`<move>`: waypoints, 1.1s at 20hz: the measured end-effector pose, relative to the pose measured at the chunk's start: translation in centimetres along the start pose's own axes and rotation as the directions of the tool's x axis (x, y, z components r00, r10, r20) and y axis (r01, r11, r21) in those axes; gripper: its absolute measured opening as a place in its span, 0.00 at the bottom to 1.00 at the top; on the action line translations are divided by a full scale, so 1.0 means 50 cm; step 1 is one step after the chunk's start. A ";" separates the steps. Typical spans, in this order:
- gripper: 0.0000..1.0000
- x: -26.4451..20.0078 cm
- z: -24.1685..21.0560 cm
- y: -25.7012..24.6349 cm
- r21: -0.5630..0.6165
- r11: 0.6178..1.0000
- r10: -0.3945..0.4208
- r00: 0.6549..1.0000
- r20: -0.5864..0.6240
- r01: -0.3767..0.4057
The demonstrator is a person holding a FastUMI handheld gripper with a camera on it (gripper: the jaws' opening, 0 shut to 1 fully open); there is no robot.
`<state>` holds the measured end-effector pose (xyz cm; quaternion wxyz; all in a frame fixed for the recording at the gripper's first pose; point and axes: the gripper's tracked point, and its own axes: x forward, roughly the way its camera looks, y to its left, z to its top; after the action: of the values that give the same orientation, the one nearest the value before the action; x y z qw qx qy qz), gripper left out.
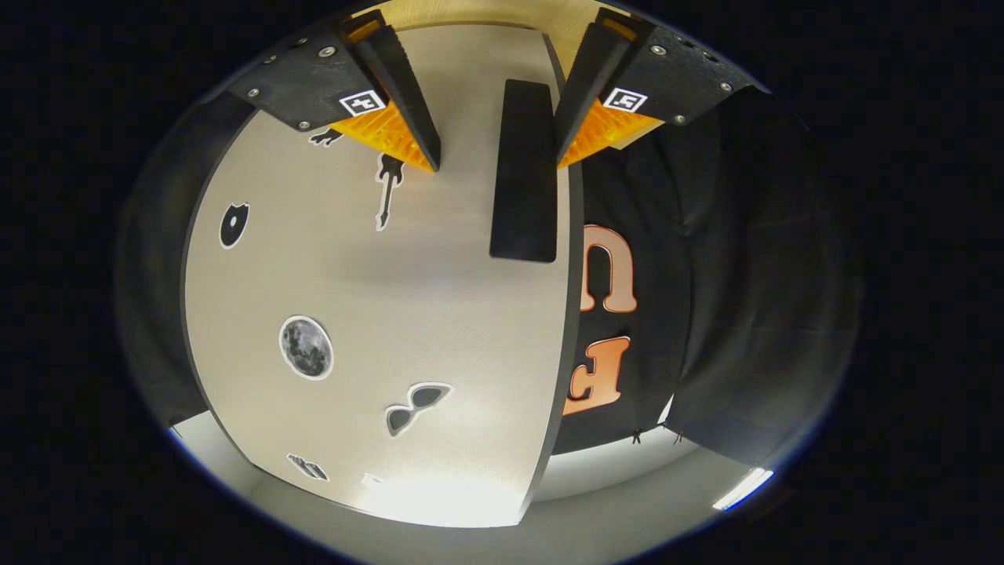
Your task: Open the shoe cabinet door, grab the shoes and put them into the shoe cabinet, then close the shoe cabinet door.
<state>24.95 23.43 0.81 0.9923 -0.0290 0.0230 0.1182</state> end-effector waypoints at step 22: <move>0.90 -0.126 0.028 -0.035 0.047 0.997 -0.071 0.996 0.061 0.068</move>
<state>19.30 20.35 2.60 0.9964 -0.0035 -0.0066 0.0841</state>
